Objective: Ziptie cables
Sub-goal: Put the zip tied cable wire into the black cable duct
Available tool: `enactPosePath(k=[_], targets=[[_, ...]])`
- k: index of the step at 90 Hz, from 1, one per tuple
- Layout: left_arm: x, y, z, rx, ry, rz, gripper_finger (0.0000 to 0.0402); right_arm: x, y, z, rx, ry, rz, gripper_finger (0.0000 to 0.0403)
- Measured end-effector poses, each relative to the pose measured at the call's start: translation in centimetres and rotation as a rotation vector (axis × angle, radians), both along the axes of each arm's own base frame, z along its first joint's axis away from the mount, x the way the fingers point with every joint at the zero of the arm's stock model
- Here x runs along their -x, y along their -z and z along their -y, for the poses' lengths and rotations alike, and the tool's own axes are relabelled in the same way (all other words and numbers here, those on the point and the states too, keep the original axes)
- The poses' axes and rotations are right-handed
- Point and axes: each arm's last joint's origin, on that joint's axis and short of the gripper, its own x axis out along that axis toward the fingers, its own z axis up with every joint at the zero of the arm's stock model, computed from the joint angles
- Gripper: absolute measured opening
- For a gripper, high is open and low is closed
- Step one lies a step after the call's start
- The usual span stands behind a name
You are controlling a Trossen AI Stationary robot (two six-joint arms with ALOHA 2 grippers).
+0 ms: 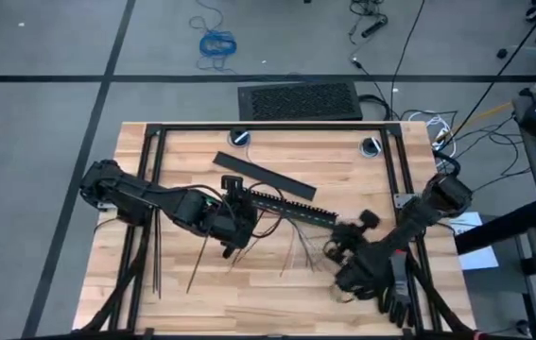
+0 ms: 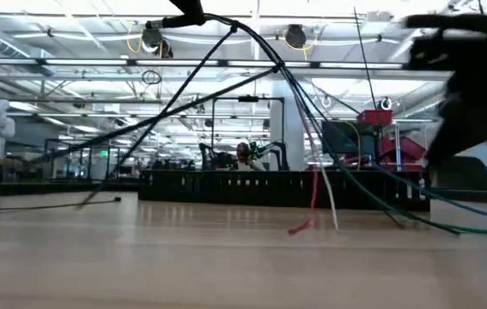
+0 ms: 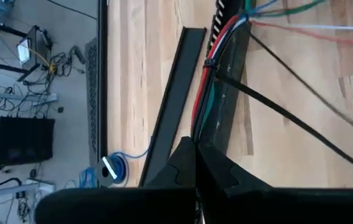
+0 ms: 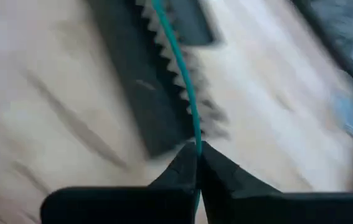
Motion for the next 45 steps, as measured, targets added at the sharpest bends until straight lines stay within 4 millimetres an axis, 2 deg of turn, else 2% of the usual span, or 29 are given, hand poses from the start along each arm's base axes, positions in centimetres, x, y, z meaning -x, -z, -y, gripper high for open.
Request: enactPosePath(k=[11, 21, 33, 45], targets=[[0.0, 0.0, 0.0, 0.000, 0.000, 0.001, 0.0000, 2.2, -1.6, 0.1, 0.039, 0.113, 0.014, 0.0001], [0.0, 0.0, 0.0, 0.001, 0.000, 0.003, 0.0000, 3.6, -2.1, 0.7, 0.055, 0.190, 0.020, 0.0000], [-0.1, 0.0, 0.0, 0.002, 0.000, 0.008, 0.0000, 5.0, -1.5, 2.4, 0.059, 0.286, 0.012, 0.0000], [-0.1, 0.0, 0.0, 0.002, 0.000, 0.009, 0.0000, 6.5, -0.1, 4.7, 0.103, 0.399, -0.018, 0.0000]])
